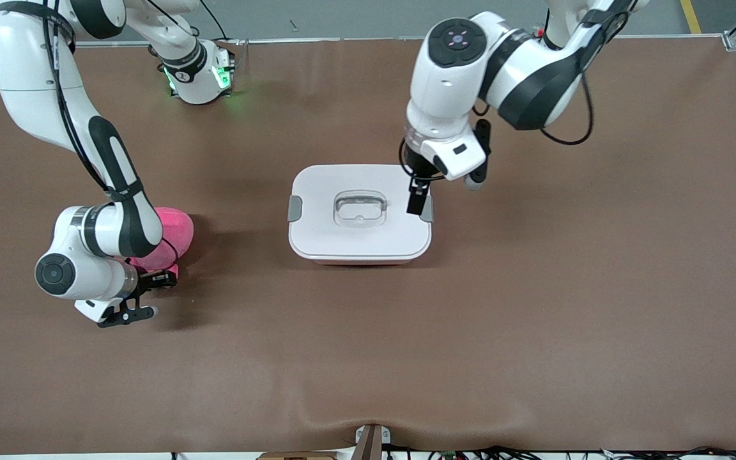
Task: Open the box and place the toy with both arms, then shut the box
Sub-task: 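Grasp the pink plush with the right gripper while the left gripper reaches the lid, then grip the lid handle with the left gripper while the right gripper lifts the plush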
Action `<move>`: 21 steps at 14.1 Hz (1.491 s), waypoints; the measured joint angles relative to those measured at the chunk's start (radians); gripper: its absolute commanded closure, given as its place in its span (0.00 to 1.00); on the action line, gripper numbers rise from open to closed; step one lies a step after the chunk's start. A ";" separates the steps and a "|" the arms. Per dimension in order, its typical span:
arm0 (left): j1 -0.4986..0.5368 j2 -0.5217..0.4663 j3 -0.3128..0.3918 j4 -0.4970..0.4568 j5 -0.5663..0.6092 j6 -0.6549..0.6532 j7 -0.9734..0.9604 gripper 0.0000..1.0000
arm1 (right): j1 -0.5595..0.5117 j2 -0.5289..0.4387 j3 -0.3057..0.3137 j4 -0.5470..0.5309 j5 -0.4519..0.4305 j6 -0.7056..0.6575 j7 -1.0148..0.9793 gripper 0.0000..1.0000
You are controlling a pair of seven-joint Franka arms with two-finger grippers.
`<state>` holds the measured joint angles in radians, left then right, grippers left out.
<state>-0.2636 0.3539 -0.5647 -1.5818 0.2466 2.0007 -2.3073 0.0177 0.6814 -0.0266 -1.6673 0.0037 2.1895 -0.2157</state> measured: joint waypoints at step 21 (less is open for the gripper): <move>-0.231 0.261 0.006 0.091 0.361 0.074 -0.473 0.05 | -0.003 0.000 0.008 0.001 0.001 -0.025 -0.029 1.00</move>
<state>-0.4944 0.6151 -0.5586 -1.4910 0.6079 2.0752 -2.7808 0.0145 0.6813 -0.0186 -1.6663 0.0043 2.1643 -0.2447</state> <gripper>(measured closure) 0.026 0.952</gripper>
